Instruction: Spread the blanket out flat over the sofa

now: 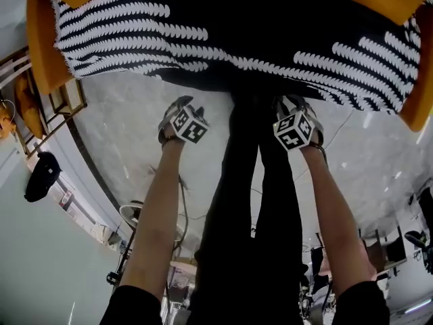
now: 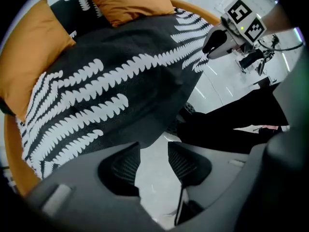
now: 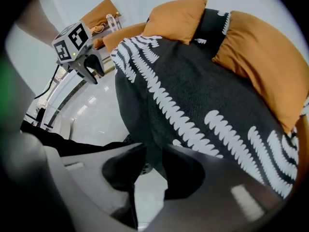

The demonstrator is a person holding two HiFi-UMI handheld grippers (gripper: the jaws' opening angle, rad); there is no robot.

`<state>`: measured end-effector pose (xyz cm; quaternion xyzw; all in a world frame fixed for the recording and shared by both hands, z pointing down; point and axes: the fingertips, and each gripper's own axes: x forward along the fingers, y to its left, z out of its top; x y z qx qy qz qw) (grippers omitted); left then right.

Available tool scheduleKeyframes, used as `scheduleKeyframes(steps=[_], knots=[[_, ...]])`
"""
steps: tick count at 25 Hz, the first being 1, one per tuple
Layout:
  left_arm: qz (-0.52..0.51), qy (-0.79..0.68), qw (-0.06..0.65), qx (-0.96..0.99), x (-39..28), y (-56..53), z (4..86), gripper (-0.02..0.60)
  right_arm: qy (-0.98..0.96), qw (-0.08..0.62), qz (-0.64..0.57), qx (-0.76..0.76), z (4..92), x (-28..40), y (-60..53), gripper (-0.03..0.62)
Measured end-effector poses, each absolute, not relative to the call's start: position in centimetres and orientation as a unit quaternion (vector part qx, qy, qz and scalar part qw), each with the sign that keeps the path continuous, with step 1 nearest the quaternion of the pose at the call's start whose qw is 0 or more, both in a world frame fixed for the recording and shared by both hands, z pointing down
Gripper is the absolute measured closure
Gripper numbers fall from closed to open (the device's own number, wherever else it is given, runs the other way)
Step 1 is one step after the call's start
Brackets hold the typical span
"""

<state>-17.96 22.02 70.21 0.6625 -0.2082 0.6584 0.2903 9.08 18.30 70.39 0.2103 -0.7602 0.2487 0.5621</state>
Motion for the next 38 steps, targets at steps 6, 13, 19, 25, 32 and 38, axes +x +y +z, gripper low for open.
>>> scheduleKeyframes(steps=[6, 13, 19, 25, 32, 38], knots=[[0.619, -0.253, 0.298, 0.681, -13.3, 22.8, 63.8, 0.397, -0.775, 0.543, 0.238, 0.216, 64.8, 10.1, 18.5, 0.485], [0.554, -0.314, 0.3, 0.71, -9.4, 22.1, 54.2, 0.397, -0.804, 0.503, 0.221, 0.227, 56.9, 8.2, 17.1, 0.485], [0.531, -0.356, 0.27, 0.72, -12.1, 20.7, 47.8, 0.396, -0.829, 0.463, 0.214, 0.231, 50.0, 2.7, 16.6, 0.485], [0.515, -0.41, 0.247, 0.711, -23.6, 18.0, 45.1, 0.396, -0.847, 0.44, 0.194, 0.226, 47.2, -8.8, 14.4, 0.485], [0.507, -0.4, 0.262, 0.717, -43.0, 16.0, 46.2, 0.396, -0.826, 0.468, 0.196, 0.246, 46.7, -25.0, 11.7, 0.485], [0.537, -0.353, 0.262, 0.72, -55.8, 14.1, 50.0, 0.394, -0.797, 0.488, 0.23, 0.272, 47.6, -35.1, 10.2, 0.485]])
